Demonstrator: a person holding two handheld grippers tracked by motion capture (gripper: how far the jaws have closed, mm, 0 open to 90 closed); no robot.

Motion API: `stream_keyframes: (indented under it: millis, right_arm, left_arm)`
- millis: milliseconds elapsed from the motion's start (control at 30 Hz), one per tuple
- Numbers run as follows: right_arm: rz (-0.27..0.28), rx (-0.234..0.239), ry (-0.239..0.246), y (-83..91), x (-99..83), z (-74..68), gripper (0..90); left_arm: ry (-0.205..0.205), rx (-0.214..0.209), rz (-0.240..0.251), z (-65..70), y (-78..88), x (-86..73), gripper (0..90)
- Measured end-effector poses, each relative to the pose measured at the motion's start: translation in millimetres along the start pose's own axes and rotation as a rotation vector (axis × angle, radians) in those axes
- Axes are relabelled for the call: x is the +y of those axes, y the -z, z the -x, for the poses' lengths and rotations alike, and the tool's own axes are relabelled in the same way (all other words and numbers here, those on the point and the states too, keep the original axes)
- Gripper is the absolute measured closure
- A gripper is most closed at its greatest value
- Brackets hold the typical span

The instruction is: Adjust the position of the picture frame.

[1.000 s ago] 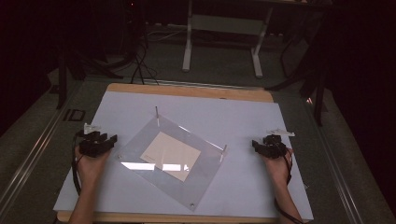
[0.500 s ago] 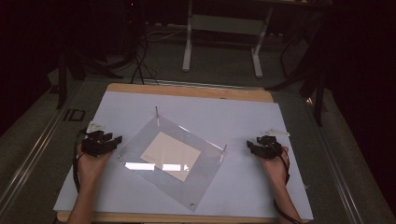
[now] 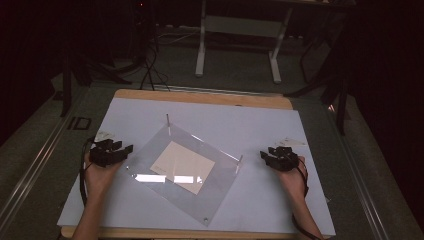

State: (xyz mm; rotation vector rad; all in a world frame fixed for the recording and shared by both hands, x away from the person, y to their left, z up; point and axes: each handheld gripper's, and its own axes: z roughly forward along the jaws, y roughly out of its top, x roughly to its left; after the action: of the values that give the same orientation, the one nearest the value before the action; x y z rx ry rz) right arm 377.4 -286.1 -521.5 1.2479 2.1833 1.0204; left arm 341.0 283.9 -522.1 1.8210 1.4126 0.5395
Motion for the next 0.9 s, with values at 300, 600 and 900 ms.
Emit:
stream_keyframes:
  millis: [300, 600, 900]
  right_arm:
    - [0.016, 0.061, 0.018, 1.1, 4.0, -10.6, 62.5]
    - [0.028, 0.123, 0.044, 0.5, 6.0, -18.1, 57.4]
    - [0.035, 0.204, 0.143, 0.3, 8.8, -34.3, 62.6]
  left_arm:
    - [-0.017, -0.011, 0.001, 5.0, -2.2, 1.3, 47.6]
    - [0.002, -0.029, 0.007, 3.6, -3.3, 0.9, 47.2]
    - [0.001, -0.026, 0.017, 4.1, -2.9, 1.3, 47.2]
